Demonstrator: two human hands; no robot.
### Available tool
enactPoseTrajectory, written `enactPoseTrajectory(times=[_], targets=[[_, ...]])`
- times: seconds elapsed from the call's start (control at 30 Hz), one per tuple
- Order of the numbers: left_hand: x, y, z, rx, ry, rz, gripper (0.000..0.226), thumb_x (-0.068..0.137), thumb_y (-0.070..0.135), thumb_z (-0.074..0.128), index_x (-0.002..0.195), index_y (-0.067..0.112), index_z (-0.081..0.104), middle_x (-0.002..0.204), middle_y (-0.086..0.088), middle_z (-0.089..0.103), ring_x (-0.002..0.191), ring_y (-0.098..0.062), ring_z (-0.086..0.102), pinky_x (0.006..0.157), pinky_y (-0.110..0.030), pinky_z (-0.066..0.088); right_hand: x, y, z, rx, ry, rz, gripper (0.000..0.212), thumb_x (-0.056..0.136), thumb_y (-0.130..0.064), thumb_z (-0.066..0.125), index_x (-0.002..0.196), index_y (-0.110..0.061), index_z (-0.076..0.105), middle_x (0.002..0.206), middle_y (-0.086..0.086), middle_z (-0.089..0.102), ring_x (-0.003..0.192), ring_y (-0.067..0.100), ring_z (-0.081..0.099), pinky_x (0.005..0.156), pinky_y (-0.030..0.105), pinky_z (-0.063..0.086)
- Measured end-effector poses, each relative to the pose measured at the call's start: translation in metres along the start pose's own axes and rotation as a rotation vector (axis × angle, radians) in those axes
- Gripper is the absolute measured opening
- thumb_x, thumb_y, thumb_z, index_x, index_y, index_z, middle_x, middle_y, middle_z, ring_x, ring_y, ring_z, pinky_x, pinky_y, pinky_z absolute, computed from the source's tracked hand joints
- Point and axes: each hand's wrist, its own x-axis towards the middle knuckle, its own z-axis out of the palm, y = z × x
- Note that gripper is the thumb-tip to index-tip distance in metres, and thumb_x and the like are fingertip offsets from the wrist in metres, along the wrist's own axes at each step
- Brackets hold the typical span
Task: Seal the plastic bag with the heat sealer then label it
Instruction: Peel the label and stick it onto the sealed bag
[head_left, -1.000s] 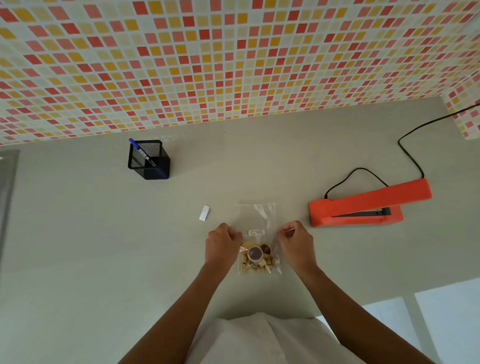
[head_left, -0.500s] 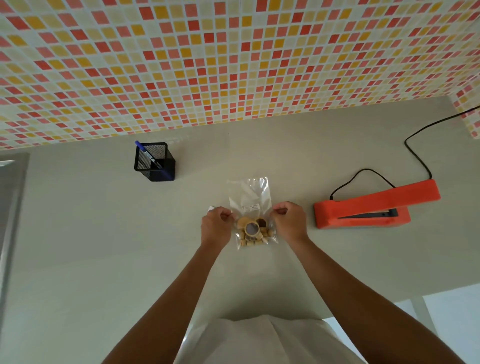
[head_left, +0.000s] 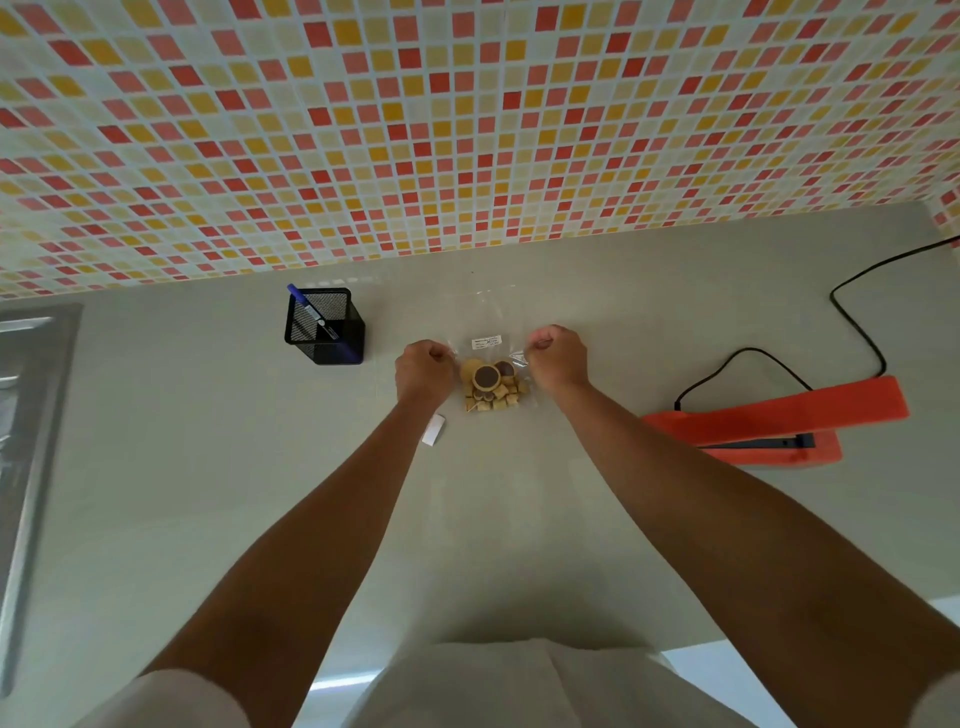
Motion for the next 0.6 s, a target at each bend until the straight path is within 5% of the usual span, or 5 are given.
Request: enactPoseTrajectory(times=[0.2,0.33,0.6], targets=[[0.002,0.003,0.001,0.026,-0.013,-0.02,0.022,0.086,0.011,0.056,0.095,0.014,0.075,0.099,-0.009,0.074,0.091,-0.028,0.068,0.076,-0.032,0.057,0.006,0.005,0.002,-0.029,-0.054,-0.004,0.029,0.088,-0.002,0.055,0.113,-0.004,0.07,0.117,0.013,0.072,0.112,0.028,0.066,0.095,0.028,0.047],[-0.012,0.01,-0.003,0.088,0.014,-0.025,0.03,0.089,0.017,0.056,0.117,0.012,0.066,0.115,-0.009,0.068,0.104,-0.028,0.064,0.081,-0.029,0.049,-0.005,0.005,-0.003,0.023,-0.03,0.018,0.031,0.089,-0.005,0.055,0.116,-0.007,0.068,0.117,0.011,0.071,0.112,0.027,0.065,0.1,0.032,0.049],[-0.088,0.033,0.007,0.055,0.026,0.256,0.029,0.088,0.017,0.06,0.116,0.013,0.063,0.105,-0.003,0.068,0.094,-0.022,0.065,0.083,-0.035,0.055,-0.073,0.029,-0.052,0.259,0.023,-0.085,0.019,0.088,-0.006,0.062,0.104,-0.012,0.07,0.085,-0.005,0.068,0.079,0.015,0.066,0.074,0.039,0.06]])
